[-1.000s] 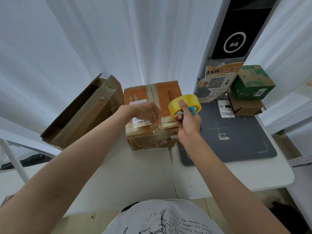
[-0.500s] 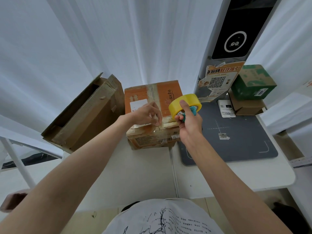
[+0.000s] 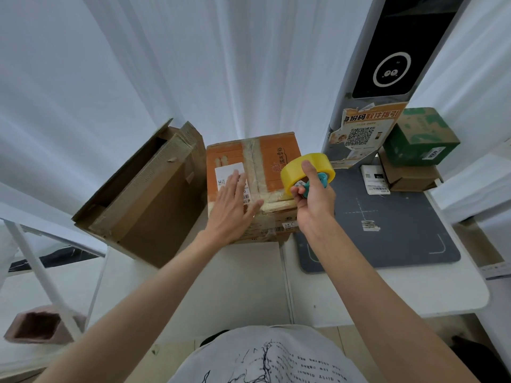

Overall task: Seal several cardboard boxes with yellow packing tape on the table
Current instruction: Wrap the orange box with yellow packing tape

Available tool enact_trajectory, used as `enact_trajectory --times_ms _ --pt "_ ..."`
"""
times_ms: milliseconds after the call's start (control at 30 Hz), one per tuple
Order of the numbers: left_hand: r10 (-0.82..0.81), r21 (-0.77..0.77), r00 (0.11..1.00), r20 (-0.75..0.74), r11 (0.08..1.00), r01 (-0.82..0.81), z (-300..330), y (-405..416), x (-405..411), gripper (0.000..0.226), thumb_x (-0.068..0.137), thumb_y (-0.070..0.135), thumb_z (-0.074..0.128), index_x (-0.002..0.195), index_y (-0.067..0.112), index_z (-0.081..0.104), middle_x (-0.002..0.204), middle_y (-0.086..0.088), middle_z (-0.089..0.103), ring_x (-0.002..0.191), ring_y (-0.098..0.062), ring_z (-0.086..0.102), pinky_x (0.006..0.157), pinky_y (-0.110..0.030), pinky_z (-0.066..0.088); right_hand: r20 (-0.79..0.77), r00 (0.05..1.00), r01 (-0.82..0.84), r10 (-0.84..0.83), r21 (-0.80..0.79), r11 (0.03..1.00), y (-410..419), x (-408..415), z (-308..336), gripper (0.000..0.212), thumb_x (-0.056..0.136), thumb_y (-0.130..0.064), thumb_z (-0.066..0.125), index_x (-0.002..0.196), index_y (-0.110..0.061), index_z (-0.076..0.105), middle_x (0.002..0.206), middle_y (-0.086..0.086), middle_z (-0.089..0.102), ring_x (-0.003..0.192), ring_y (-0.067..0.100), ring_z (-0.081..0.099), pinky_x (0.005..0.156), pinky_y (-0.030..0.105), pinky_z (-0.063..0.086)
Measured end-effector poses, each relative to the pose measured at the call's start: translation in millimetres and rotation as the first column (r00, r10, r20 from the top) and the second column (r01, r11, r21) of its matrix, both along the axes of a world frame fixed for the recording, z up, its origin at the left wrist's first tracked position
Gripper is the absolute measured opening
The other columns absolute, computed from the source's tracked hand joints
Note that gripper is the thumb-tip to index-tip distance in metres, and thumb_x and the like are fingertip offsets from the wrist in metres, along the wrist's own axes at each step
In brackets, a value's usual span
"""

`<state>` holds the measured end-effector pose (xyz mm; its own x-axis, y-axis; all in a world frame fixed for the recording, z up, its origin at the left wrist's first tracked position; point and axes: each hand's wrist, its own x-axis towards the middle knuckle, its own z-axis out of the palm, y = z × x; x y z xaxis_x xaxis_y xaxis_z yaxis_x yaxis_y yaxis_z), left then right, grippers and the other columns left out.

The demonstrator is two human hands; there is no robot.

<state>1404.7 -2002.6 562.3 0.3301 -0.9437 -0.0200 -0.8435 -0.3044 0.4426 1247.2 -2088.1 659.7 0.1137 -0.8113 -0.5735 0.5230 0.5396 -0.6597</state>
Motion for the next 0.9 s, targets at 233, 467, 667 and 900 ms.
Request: enact_trajectory --times_ms 233,467,667,900 --pt "-0.041 0.064 0.989 -0.143 0.997 0.051 8.7 -2.9 3.4 0.091 0.093 0.08 0.017 0.16 0.027 -0.016 0.167 0.001 -0.024 0.153 -0.014 -0.02 0.127 -0.047 -0.007 0.043 0.996 -0.079 0.079 0.0 0.997 11.7 7.3 8.1 0.029 0.086 -0.018 0.08 0.095 -0.008 0.055 0.074 0.004 0.049 0.043 0.008 0.041 0.047 0.02 0.048" --pt "-0.195 -0.516 0.913 -0.358 0.857 -0.019 84.4 -8.7 -3.3 0.045 0.101 0.032 0.059 0.145 0.022 0.055 0.137 0.013 0.052 0.114 -0.004 0.059 0.097 -0.032 0.054 -0.01 0.978 -0.21 0.21 -0.04 0.977 16.7 6.8 24.8 0.037 0.086 -0.032 0.08 0.105 -0.009 0.057 0.067 0.0 0.05 0.042 0.007 0.04 0.047 0.02 0.045" --pt "-0.341 -0.526 0.939 0.045 0.791 0.313 96.6 -5.4 -1.8 0.052 0.095 0.035 0.066 0.145 0.023 0.056 0.146 0.003 0.049 0.121 -0.015 0.054 0.103 -0.026 0.046 -0.013 0.973 -0.232 0.232 -0.001 0.973 17.8 4.5 29.8 0.036 0.086 -0.032 0.079 0.106 -0.007 0.061 0.064 -0.001 0.059 0.039 0.005 0.042 0.046 0.02 0.049" --pt "-0.346 -0.433 0.88 0.326 0.773 0.464 102.8 -3.9 -1.5 0.032 0.094 0.029 0.069 0.126 0.023 0.071 0.125 0.0 0.063 0.118 -0.017 0.053 0.094 -0.028 0.048 -0.036 0.973 -0.227 0.229 0.058 0.972 18.5 5.2 24.5 0.052 0.084 -0.034 0.08 0.123 -0.005 0.062 0.071 0.0 0.063 0.037 0.005 0.043 0.048 0.02 0.051"
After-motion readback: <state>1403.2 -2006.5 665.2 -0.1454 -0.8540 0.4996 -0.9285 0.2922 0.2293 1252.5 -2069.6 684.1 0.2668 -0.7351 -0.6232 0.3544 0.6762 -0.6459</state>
